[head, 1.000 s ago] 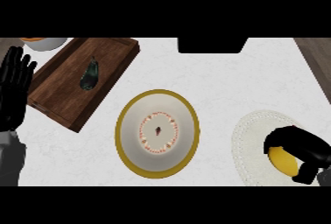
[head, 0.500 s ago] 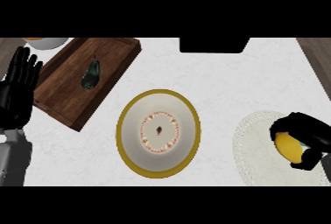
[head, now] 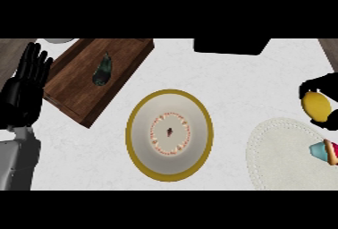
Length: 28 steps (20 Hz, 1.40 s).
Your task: Pick the lemon from the placemat and place it in the bowl
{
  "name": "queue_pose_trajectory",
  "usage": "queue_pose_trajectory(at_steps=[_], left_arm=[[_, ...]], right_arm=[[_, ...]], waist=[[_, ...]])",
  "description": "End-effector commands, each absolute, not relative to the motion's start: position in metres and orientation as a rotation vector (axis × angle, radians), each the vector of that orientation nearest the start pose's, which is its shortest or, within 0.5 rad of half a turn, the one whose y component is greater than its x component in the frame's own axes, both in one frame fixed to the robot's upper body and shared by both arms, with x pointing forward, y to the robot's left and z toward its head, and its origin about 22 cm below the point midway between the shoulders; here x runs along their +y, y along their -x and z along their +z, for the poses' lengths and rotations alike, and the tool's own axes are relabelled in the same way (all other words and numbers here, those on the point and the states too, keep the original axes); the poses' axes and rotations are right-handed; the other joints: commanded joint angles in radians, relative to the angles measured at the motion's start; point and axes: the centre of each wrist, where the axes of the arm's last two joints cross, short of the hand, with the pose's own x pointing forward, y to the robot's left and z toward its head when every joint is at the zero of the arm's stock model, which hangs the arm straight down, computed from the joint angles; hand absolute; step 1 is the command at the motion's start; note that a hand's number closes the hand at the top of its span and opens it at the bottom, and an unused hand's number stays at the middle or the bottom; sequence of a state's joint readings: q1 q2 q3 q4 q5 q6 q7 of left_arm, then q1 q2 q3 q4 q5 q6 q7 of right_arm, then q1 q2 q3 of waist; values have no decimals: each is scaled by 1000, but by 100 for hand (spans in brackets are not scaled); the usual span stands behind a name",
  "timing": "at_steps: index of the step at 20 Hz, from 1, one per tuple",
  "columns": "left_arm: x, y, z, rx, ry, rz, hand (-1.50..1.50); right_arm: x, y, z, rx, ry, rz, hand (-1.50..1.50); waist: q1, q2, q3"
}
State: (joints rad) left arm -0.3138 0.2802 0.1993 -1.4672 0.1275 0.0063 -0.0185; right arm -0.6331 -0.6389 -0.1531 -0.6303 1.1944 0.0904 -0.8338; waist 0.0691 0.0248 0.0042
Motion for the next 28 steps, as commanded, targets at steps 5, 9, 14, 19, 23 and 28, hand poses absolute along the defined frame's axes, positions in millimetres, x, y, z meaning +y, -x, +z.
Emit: queue_pose_trajectory(at_steps=[5,9,14,19,23,28], left_arm=[[315,-311,81,-1786,-198,-8,0],[315,-308,78,-1791,-214,-6,0],[311,-301,80,-1780,-238,32,0],[327,-297,85,-1782,-251,26,0],[329,-289,76,-1755,-260,33,0],[329,-293,82,-1756,-256,48,0]], right_arm=[[-465,-381,149,-1565,785,1530,150],[-451,-398,185,-1785,597,1465,150],[-428,-413,209,-1929,444,1406,150],[-379,-437,213,-1986,168,1330,150],[-345,-448,214,-1944,74,1345,150],[-284,-460,240,-1938,-2,1376,150]], waist=[[-22,-7,-1],[-42,-18,-3],[-57,-28,-4],[-71,-41,-6],[-83,-48,-6],[-97,-49,-6]])
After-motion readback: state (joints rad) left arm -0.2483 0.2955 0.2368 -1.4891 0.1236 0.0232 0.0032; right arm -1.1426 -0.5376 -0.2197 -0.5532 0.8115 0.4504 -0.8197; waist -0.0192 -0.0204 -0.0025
